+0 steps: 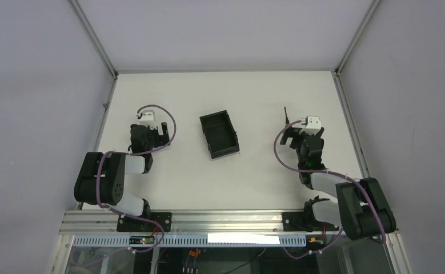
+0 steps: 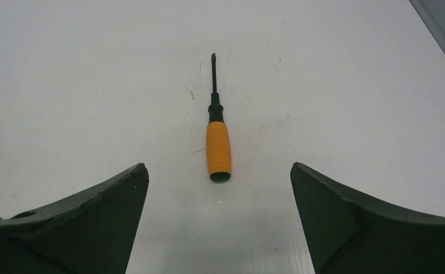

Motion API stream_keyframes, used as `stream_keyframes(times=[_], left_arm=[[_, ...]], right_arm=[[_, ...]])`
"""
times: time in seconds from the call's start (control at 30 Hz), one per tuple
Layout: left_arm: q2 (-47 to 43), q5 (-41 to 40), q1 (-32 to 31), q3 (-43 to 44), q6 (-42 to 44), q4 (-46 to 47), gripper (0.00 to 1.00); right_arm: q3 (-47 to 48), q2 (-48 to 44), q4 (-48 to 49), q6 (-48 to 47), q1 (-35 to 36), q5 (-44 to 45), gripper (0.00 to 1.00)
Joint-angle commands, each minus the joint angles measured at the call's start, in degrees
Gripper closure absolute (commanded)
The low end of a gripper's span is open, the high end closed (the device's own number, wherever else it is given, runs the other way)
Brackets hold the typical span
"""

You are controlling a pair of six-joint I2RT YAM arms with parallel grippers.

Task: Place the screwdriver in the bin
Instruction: Pick up the screwdriver from the center of the board.

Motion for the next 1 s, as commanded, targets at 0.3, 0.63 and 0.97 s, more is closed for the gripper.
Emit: stream_keyframes(times=[0.3, 0.63, 0.97], left_arm=[[-0.32, -0.58, -0.24, 1.43, -0.04, 1.43, 0.01], [-0.35, -0.51, -0.27, 1.42, -0.04, 1.43, 0.01], [-0.28, -0.55, -0.29, 1.44, -0.04, 1.43, 0.01]], right_arm=[[3.16, 0.67, -0.95, 0.93, -0.33, -0.18, 0.01], [9.13, -6.25, -15.99, 1.3, -0.23, 0.75, 0.01], [25.13, -12.63, -40.05, 0.63, -0.22, -0.1, 0.01]])
